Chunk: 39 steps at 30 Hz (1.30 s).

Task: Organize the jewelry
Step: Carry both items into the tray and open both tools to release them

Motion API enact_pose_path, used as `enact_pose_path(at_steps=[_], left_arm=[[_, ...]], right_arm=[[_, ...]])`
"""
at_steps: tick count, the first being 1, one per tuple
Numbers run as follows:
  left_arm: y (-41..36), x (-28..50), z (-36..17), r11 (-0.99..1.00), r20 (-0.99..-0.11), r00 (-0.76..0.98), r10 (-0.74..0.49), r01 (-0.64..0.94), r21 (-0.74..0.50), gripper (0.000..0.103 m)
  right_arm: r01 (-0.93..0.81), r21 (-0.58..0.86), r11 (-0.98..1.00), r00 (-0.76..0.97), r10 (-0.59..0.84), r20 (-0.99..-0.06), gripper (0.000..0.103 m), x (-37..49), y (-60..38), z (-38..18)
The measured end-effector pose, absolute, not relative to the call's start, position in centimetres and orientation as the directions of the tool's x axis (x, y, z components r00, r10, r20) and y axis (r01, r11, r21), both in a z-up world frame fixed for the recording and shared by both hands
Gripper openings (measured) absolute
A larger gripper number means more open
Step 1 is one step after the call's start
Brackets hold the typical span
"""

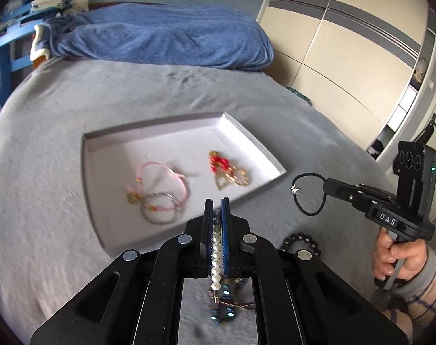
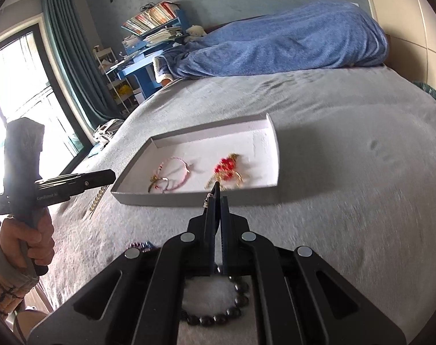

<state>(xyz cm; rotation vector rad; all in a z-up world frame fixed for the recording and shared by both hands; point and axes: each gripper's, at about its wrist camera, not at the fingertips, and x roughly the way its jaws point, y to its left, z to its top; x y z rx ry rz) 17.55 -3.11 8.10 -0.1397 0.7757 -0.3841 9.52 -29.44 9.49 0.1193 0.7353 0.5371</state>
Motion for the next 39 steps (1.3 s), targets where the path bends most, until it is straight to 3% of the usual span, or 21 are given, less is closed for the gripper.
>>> enact_pose_path(at_steps=[15,32,34,35,37,39], left_arm=[[-2.1,24.9,7.5,0.955,-0.67,0.681,-0.296,0.227,-0.192,0.006],[-3.1,29.3,1.8,0.963,-0.746,0.612,-0.261,0.219,-0.157,0.006],[-3.2,29.2,1.6,0.963,-0.75,0.608,-0.262,0.218,-0.16,0.006],[-3.2,29.0,1.5,0.964,-0.751,0.608,-0.258,0.217,-0.156,0.011],[-3.2,28.7,1.7,0.966,-0.744,0.62,-0.25,0.214,-0.147,0.031],[-3.2,28.1,2.3,0.966,-0.728,0.638,-0.251,0.217,-0.143,0.05]], right_arm=[[-0.471,0.217,0.855,0.59,0.489,-0.643,0.003,17.0,-23.4,9.6],[-0.414,0.2,0.888,0.546,0.418,-0.726,0.003,22.1,-23.1,4.3],[-0.411,0.19,0.892,0.55,0.408,-0.729,0.011,22.0,-23.3,4.2],[-0.411,0.189,0.892,0.552,0.408,-0.727,0.019,22.0,-23.4,4.3],[-0.413,0.194,0.89,0.56,0.416,-0.717,0.026,21.7,-23.7,4.6],[-0.415,0.201,0.887,0.568,0.426,-0.705,0.026,21.3,-23.9,5.1]])
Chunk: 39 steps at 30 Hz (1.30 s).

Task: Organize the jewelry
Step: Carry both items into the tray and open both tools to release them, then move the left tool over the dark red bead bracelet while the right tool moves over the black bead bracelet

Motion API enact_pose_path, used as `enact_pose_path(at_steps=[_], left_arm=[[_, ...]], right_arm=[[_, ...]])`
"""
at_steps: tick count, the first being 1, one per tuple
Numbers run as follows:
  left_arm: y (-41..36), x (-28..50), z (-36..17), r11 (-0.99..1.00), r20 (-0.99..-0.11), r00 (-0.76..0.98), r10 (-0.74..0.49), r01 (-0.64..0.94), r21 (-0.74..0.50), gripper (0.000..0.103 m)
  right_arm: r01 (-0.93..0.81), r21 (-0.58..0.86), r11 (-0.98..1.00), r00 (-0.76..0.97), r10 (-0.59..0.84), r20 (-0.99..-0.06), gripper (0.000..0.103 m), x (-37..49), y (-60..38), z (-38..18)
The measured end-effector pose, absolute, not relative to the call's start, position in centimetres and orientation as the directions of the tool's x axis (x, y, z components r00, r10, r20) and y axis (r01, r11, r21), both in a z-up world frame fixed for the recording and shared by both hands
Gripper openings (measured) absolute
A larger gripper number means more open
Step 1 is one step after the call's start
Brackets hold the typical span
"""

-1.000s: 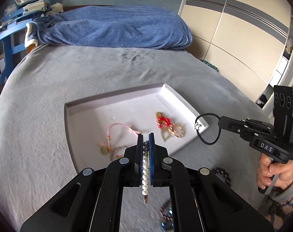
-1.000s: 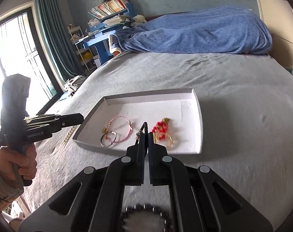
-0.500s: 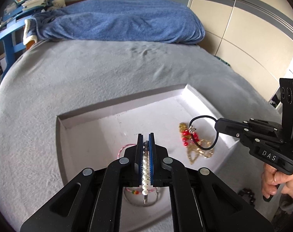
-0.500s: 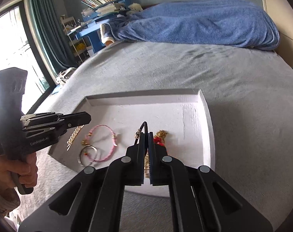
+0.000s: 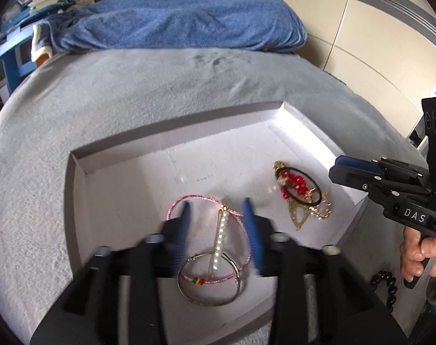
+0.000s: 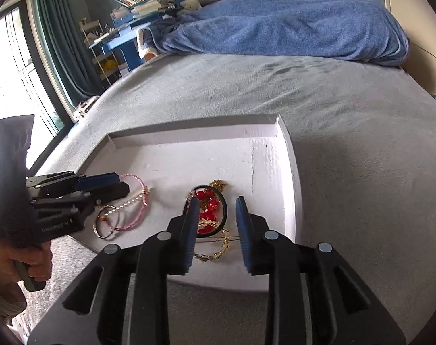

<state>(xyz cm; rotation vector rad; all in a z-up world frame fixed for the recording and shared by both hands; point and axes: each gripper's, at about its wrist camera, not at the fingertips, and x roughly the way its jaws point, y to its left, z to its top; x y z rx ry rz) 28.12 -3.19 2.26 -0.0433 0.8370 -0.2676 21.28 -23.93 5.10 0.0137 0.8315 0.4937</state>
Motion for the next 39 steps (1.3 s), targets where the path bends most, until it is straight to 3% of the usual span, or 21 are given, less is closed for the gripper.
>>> enact_pose_path(at_steps=[3,8,11,26,34,39], left_arm=[[-3.3,27.1,3.1,0.964,-0.706,0.659,-0.258,0.228,-0.139,0.068],[-3.5,24.6,4.7,0.961,-0.668,0.694,-0.269,0.238,-0.139,0.072],[-3.7,22.7,5.6,0.962,-0.642,0.719,-0.267,0.237,-0.135,0.084],[-4.8,13.3,3.9,0.948,-0.661,0.692,-0.29,0.3,-0.103,0.084],[-5.2,10.4,2.5,0.942,-0.672,0.679,-0.296,0.325,-0.086,0.084],[-5.9,9.5,1.7,0.924,-0.685,0.654,-0.323,0.376,-0.076,0.084]], right_arm=[[-0.421,0.203,0.884,0.578,0.434,-0.691,0.033,20.3,-24.3,5.8],[-0.42,0.206,0.884,0.596,0.44,-0.672,0.04,17.8,-25.6,6.6],[-0.414,0.208,0.886,0.603,0.438,-0.667,0.044,16.4,-26.5,6.9],[-0.38,0.236,0.895,0.58,0.429,-0.693,0.05,8.5,-30.2,5.2],[-0.379,0.206,0.902,0.551,0.399,-0.733,0.05,6.0,-30.6,3.0],[-0.38,0.179,0.907,0.54,0.375,-0.753,0.045,5.6,-30.2,1.7]])
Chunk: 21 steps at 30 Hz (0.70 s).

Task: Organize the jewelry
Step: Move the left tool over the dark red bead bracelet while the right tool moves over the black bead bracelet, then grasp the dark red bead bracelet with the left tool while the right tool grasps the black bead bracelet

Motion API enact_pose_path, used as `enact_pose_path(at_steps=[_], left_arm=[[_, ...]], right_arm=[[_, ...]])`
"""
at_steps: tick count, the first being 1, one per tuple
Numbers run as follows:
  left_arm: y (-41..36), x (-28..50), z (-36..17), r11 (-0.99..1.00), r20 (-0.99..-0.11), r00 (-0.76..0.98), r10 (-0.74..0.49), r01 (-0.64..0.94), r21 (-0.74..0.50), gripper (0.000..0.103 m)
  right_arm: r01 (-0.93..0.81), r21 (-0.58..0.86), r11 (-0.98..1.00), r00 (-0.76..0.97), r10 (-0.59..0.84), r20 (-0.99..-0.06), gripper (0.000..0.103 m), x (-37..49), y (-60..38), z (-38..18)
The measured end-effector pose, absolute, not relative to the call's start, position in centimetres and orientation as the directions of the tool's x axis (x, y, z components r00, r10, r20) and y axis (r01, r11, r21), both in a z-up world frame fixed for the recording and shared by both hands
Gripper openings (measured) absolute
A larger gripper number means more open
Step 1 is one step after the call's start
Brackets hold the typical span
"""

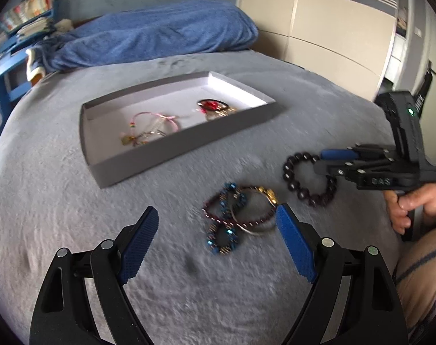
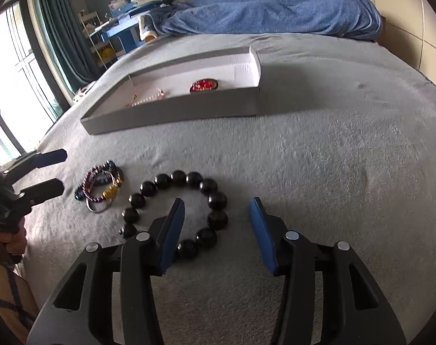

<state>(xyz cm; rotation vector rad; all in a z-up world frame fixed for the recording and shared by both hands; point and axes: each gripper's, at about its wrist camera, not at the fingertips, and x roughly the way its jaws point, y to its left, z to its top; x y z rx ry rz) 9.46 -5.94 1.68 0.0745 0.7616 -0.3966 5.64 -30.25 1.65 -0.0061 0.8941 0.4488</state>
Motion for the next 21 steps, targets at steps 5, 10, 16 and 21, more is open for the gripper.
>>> enact_pose_path(at_steps=[5,10,16,21], left_arm=[[-7.9,9.1,1.3,0.896,-0.688,0.649,-0.325,0.443,-0.006,0.083],[-9.9,9.4,0.6,0.863,-0.709,0.629,-0.317,0.502,0.059,0.065],[-11.7,9.9,-0.3,0.829,-0.743,0.594,-0.31,0.551,0.095,0.047],[-12.1,10.7,-0.7,0.828,-0.763,0.57,-0.305,0.554,0.083,0.026]], right_arm=[[-0.381,0.152,0.912,0.539,0.353,-0.765,0.032,5.7,-29.7,1.0],[-0.393,0.136,0.909,0.541,0.348,-0.766,0.025,5.4,-29.5,1.0],[-0.386,0.166,0.908,0.531,0.366,-0.764,0.025,5.6,-29.9,0.9],[-0.383,0.176,0.907,0.529,0.372,-0.763,0.025,5.5,-29.9,0.9]])
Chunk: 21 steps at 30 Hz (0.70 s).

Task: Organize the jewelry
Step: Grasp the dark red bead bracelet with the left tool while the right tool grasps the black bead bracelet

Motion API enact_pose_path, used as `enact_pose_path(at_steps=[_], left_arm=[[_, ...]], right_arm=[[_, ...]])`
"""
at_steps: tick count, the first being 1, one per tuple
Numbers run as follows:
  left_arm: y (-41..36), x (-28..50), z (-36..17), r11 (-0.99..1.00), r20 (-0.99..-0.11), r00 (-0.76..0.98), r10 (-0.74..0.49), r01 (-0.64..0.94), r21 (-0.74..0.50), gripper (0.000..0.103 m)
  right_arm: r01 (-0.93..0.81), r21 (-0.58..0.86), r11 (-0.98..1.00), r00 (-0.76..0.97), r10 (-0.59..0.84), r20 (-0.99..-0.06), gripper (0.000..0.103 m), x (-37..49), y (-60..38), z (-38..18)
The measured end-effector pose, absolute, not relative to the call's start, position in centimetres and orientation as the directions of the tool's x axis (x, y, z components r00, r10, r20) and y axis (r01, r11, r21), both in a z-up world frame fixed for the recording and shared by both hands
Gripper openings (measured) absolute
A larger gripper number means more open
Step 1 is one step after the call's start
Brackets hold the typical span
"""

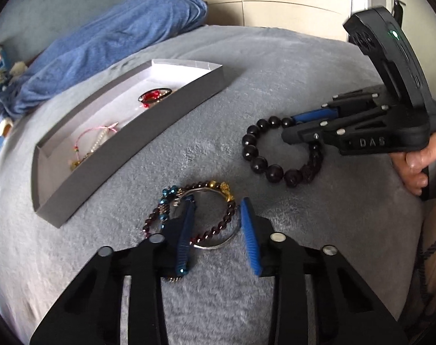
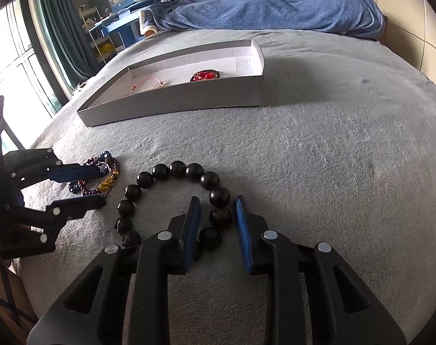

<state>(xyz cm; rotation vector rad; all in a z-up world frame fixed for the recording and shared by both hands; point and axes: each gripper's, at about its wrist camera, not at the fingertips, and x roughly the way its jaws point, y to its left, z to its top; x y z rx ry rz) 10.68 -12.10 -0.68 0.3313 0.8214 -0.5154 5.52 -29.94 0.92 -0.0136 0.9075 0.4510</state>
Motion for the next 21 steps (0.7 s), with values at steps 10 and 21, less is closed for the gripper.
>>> enact_pose_path(at_steps=[10,21], left_arm=[[-10.2,10.7,0.7,0.857,-0.718,0.575,-0.392,0.512,-0.058,0.006],[-7.1,10.4,3.0,0.877,-0.646,0.627,-0.436,0.457,-0.148,0.006]], right_arm=[[-0.382,0.199,0.903,0.529,0.39,-0.754,0.02,5.4,-30.3,0.9],[-0.382,0.202,0.902,0.532,0.393,-0.75,0.019,5.2,-30.4,1.0]])
